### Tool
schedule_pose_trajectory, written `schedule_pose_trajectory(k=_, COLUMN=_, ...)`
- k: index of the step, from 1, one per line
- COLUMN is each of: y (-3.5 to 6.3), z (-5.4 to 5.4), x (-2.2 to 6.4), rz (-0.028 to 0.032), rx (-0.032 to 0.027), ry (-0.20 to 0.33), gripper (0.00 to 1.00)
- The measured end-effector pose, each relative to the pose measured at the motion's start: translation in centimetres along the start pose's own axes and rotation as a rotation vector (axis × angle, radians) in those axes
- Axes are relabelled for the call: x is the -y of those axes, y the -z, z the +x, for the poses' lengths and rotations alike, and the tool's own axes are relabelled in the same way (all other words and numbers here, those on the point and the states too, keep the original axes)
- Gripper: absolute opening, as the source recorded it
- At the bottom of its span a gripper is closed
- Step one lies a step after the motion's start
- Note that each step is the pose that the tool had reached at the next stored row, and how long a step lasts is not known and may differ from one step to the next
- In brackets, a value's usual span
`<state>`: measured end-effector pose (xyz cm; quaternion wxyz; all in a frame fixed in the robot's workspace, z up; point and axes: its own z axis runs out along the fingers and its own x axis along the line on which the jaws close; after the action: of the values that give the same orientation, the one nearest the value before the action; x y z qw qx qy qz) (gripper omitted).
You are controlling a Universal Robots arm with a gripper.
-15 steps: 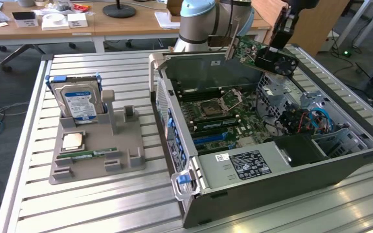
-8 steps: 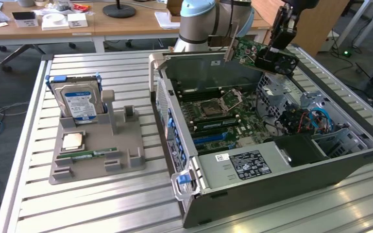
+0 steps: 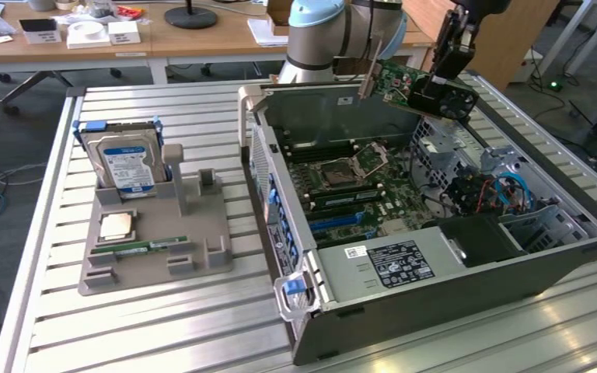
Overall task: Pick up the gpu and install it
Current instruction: 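Insert the gpu into the slot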
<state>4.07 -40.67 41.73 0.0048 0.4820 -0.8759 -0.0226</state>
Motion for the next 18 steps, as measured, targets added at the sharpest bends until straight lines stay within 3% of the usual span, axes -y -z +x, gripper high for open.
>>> schedule_pose_trajectory(k=6, y=-0.01, z=0.0, x=0.0, rz=-0.0001, rx=-0.0004, ry=0.012, gripper=0.26)
schedule_pose_trajectory(k=18, y=-0.05, z=0.0, x=0.0, rz=-0.003, rx=-0.0099, ry=0.225, gripper=0.26)
